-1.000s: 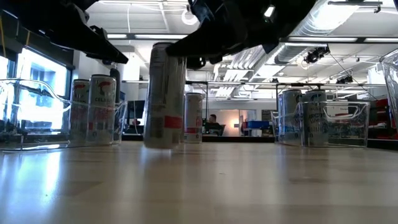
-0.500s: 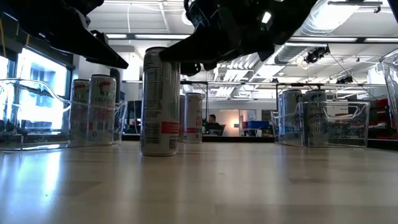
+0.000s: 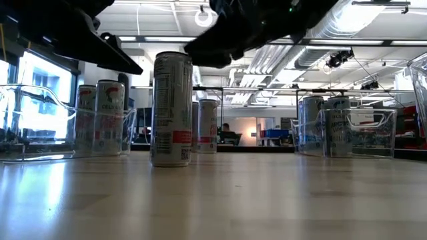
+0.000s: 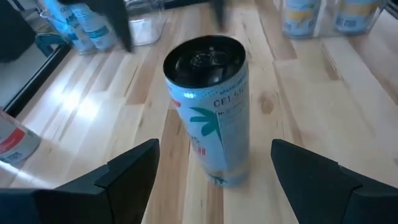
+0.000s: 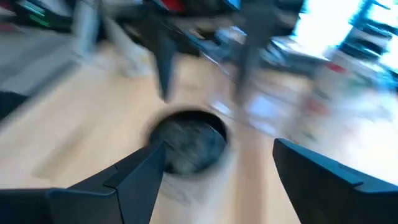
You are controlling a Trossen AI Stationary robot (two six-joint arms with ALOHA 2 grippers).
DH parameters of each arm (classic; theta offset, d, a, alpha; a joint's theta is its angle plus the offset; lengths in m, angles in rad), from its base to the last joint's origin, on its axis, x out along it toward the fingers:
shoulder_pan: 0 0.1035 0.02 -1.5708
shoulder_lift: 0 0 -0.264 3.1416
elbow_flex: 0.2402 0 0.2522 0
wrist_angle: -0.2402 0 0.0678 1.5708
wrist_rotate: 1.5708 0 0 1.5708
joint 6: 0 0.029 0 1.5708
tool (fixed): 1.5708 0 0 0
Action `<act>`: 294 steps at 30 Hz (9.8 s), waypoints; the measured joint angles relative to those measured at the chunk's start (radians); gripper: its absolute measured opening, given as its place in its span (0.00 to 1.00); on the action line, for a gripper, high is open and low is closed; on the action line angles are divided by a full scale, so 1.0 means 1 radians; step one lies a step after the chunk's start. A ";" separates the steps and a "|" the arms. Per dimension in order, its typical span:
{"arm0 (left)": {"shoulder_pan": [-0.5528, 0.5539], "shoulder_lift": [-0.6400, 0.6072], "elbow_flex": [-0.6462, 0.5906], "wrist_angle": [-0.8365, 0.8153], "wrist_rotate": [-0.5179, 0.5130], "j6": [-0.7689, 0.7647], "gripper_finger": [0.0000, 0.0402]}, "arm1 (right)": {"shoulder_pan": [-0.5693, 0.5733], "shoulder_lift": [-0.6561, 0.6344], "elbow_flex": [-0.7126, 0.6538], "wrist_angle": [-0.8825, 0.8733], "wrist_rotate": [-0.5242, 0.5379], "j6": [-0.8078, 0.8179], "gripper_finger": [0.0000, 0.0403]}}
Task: Sort soda cans
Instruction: Put the white-pink soda can into the middle transparent bin
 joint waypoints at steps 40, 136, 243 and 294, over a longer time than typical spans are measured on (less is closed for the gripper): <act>0.272 0.443 0.489 -0.507 0.439 -0.017 0.75 | 0.144 -0.204 -0.034 -0.556 0.365 0.202 0.73; 0.161 0.238 -0.032 0.454 -0.037 -0.025 0.97 | 0.238 0.070 -0.036 0.024 0.658 0.453 0.57; 0.124 0.483 0.509 -0.287 -0.185 -0.442 0.97 | 0.438 -0.240 -0.037 -0.732 0.752 0.527 0.85; 0.026 -0.513 0.323 -1.157 -0.139 -0.504 0.61 | 0.438 -0.239 -0.037 -0.747 0.794 0.482 0.85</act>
